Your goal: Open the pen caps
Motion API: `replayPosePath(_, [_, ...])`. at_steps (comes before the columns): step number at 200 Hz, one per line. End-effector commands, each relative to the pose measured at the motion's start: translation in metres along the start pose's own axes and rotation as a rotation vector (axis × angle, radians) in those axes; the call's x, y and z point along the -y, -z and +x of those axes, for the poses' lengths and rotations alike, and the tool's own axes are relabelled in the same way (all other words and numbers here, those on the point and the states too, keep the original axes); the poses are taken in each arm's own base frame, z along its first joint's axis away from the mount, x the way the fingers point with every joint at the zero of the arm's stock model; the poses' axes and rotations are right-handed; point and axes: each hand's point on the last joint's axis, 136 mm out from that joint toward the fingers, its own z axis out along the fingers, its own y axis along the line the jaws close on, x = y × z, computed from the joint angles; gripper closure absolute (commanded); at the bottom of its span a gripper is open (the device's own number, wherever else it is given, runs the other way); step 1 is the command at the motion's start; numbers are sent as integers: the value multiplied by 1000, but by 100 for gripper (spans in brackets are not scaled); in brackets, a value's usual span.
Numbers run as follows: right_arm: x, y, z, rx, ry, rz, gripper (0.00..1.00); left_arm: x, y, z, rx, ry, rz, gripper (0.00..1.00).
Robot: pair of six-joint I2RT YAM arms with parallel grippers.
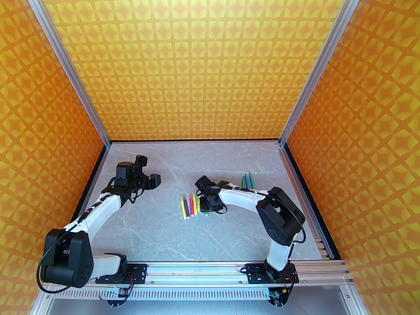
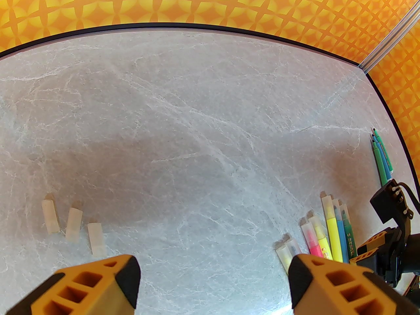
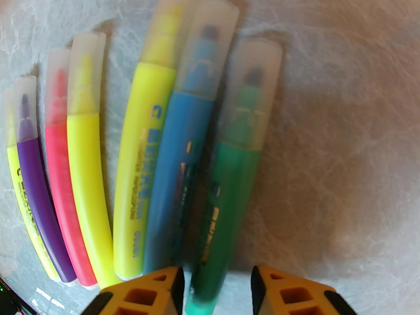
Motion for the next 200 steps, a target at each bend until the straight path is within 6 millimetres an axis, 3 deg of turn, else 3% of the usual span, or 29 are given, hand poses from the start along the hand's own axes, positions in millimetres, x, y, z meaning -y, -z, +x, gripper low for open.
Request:
replayPosePath(1, [-5, -2, -3, -12, -13, 3, 63, 4, 3, 1, 4, -23, 18, 21])
replayPosePath(147, [24, -19, -3, -163, 50, 190, 75, 9, 14, -3, 23, -45, 22, 21])
replayPosePath(200, [32, -38, 1, -211, 50, 242, 78, 11, 17, -4, 33, -52, 25, 21])
